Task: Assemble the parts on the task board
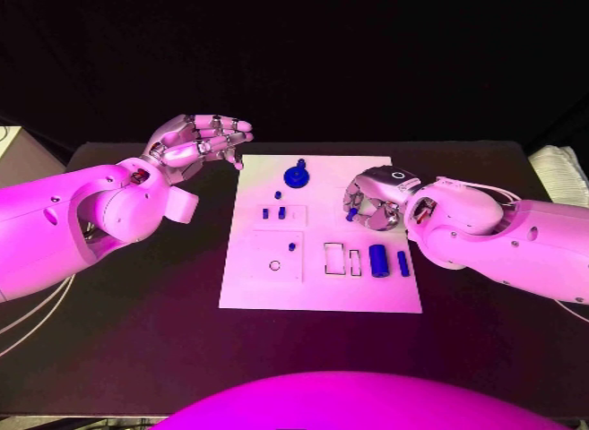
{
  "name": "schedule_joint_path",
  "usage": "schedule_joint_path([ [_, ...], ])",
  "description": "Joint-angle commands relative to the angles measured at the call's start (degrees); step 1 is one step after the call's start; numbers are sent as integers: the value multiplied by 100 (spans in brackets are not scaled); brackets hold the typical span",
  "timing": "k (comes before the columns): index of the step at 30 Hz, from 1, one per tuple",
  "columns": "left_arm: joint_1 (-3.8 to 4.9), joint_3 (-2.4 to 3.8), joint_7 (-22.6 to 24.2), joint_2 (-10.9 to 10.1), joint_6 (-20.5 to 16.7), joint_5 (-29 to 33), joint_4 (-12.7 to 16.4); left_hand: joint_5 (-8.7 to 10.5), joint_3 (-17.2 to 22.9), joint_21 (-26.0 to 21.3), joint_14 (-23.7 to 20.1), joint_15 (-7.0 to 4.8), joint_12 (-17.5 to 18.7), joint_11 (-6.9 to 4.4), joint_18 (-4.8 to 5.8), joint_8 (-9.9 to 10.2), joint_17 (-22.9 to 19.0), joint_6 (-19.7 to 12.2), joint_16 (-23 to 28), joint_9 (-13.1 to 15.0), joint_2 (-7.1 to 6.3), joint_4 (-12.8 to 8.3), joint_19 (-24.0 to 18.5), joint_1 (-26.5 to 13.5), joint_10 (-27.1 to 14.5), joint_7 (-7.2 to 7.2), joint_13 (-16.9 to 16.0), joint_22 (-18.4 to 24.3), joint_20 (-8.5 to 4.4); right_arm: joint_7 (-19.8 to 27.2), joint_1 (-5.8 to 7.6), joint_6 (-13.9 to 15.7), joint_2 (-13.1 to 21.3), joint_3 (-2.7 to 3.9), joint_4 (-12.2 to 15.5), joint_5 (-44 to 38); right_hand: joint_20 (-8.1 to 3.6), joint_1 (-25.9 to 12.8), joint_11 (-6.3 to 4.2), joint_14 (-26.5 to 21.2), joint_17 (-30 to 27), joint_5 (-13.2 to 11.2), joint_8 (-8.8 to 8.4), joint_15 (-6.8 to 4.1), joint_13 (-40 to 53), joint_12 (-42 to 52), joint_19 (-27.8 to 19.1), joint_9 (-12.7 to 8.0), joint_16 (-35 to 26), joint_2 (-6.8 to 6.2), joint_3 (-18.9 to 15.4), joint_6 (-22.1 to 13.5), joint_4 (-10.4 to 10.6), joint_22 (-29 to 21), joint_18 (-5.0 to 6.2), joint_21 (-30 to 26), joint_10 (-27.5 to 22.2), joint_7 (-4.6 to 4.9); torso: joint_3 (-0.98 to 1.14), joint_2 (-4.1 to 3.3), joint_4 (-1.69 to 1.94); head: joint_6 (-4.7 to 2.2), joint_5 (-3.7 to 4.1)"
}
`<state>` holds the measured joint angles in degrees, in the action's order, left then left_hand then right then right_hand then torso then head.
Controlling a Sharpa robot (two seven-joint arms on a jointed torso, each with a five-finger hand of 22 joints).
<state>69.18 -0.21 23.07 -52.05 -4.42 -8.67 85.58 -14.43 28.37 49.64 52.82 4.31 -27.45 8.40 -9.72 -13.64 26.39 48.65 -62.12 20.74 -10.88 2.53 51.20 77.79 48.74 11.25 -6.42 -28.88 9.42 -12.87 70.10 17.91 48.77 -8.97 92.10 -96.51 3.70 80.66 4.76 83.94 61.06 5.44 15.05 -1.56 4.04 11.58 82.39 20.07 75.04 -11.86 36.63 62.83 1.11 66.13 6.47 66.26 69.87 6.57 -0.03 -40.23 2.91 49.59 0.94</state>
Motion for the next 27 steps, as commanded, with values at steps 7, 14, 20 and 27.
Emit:
schedule_joint_path([
  [7,1,4,-2,23,112,28,-22,-23,-8,-37,-23,4,33,5,-80,-15,-7,5,38,-6,2,-18,12,51,-28,33,4,10,15,-60,60,414,163,19,352,-196,-16,97,-234,95,-29,9,32,-58,126,30,35,12,4,127,54,41,-38,12,-107,32,293,5,-7,12,-6,-16,7],
  [14,1,4,-2,38,117,28,-35,-21,-6,-37,-25,5,34,7,-79,-17,-8,7,41,-6,8,-18,12,55,-30,34,8,9,15,-66,205,563,323,76,703,-181,-17,85,-236,93,-34,10,38,-62,132,24,39,18,1,121,63,47,-48,29,-111,48,305,5,-8,12,0,-38,4],
  [20,1,4,-2,43,122,28,-29,-21,-6,-37,-25,5,34,7,-79,-17,-8,7,41,-6,8,-18,12,55,-30,34,8,9,15,-5,250,597,278,96,937,-141,-18,83,-237,93,-29,11,39,-64,134,22,43,20,4,119,66,49,-52,42,-113,60,308,5,-6,1,-1,-43,-27],
  [27,1,4,-3,58,131,28,-23,-21,-6,-37,-25,5,34,7,-79,-17,-8,7,41,-6,8,-18,12,55,-30,34,8,9,15,79,140,563,-90,78,1039,-58,-18,78,-237,87,-58,11,41,-66,136,18,37,22,-11,117,71,50,-56,25,-109,43,311,6,-5,4,-1,-33,-125],
])
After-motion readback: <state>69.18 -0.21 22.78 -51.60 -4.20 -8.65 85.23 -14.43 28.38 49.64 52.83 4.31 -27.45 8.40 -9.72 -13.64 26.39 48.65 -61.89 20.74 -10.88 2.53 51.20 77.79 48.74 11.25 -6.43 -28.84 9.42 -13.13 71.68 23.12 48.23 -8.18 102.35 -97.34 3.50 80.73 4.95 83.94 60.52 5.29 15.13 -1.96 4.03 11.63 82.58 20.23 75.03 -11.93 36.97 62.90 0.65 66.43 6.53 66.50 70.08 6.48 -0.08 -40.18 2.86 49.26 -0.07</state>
